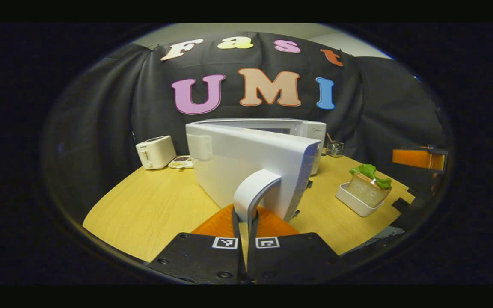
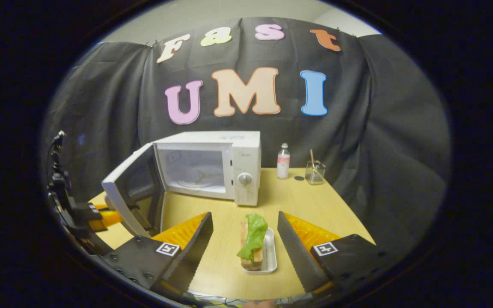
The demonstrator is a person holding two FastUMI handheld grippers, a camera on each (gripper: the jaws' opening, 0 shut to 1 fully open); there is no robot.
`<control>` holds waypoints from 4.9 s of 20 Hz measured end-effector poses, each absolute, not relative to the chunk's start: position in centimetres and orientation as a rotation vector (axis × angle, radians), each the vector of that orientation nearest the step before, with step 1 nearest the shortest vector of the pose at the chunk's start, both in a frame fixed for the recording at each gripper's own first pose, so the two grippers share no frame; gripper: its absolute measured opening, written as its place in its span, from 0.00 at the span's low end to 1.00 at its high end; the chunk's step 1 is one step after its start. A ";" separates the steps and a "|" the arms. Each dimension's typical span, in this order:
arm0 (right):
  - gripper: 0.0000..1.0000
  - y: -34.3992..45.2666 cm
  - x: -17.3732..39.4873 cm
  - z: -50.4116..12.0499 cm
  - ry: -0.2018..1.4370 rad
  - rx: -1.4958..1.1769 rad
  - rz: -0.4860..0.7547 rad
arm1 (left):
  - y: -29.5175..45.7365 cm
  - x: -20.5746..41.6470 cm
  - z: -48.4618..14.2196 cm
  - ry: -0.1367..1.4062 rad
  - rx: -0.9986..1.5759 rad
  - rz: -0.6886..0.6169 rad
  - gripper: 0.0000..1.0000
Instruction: Open the microwave oven with the left hand, put the food in, and close the microwave oven.
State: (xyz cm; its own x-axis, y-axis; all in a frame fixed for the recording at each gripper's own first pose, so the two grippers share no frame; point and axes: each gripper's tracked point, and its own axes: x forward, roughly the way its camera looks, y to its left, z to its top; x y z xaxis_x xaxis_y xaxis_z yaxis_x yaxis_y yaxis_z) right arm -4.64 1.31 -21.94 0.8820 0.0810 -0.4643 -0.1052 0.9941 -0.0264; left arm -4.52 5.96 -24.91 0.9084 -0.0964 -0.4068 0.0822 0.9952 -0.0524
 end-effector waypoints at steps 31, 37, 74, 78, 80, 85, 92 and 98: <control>0.32 1.0 -4.0 -31.1 0.684 -0.249 0.108 | 13.1 -6.3 -25.8 0.459 -0.082 -0.017 0.16; 0.31 1.1 -3.3 -28.8 0.661 -0.242 0.102 | 13.5 -6.7 -25.6 0.438 -0.076 -0.031 1.00; 0.31 27.1 23.1 -33.8 0.682 1.081 -0.141 | 20.6 -6.1 -15.3 0.250 -0.027 -0.086 0.97; 0.31 27.0 24.4 -34.7 0.658 1.093 -0.174 | 22.0 -6.3 -16.0 0.272 -0.024 -0.052 0.97; 0.31 27.1 25.0 -34.8 0.641 1.110 -0.190 | 22.0 -6.5 -16.3 0.280 -0.036 -0.044 0.98; 0.31 27.1 26.3 -35.3 0.611 1.091 -0.222 | 22.0 -6.7 -16.9 0.294 -0.064 -0.028 0.96; 0.30 26.0 26.2 -36.0 0.602 0.927 -0.243 | 21.9 -6.9 -16.4 0.282 -0.058 -0.027 0.96; 0.67 23.5 24.7 -37.4 0.656 0.712 -0.297 | 22.0 -7.3 -16.0 0.277 -0.057 -0.025 0.96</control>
